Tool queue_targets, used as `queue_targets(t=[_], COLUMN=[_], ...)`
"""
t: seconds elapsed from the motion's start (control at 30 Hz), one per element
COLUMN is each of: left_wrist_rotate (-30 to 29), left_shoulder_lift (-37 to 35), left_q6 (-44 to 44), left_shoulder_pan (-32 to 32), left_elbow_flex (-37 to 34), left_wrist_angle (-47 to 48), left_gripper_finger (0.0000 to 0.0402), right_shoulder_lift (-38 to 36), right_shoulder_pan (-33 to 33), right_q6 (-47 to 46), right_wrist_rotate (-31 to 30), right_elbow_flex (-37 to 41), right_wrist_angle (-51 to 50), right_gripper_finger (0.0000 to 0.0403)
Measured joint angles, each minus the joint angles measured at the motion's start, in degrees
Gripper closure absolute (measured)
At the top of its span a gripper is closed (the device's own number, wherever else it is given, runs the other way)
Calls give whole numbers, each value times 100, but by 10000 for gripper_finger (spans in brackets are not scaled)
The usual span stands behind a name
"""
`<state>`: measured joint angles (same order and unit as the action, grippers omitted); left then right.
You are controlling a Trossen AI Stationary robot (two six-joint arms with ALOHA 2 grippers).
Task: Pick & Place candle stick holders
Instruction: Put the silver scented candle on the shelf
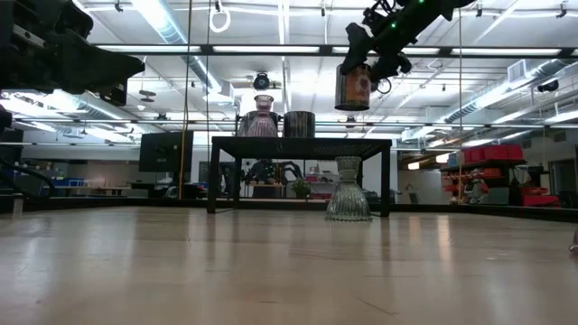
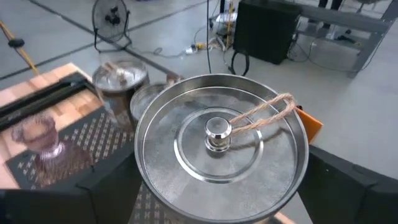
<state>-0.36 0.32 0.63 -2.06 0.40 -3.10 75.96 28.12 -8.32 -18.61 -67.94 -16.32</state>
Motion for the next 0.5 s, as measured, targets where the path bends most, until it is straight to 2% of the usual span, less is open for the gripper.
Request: queue_targets(t=[0.5], left_wrist_rotate=[0], left_shoulder_lift=[-1], left_q6=[1], left_shoulder_pan=[0], left_elbow_flex=[0], left_wrist_angle=[1], left_gripper_finger=[367], right_shoulder_lift=[598], right_shoulder_pan=[300], right_q6=[77], right_wrist_rotate=[3], right_elbow_flex=[-5], right_wrist_angle=[418], right_gripper_finger=[37])
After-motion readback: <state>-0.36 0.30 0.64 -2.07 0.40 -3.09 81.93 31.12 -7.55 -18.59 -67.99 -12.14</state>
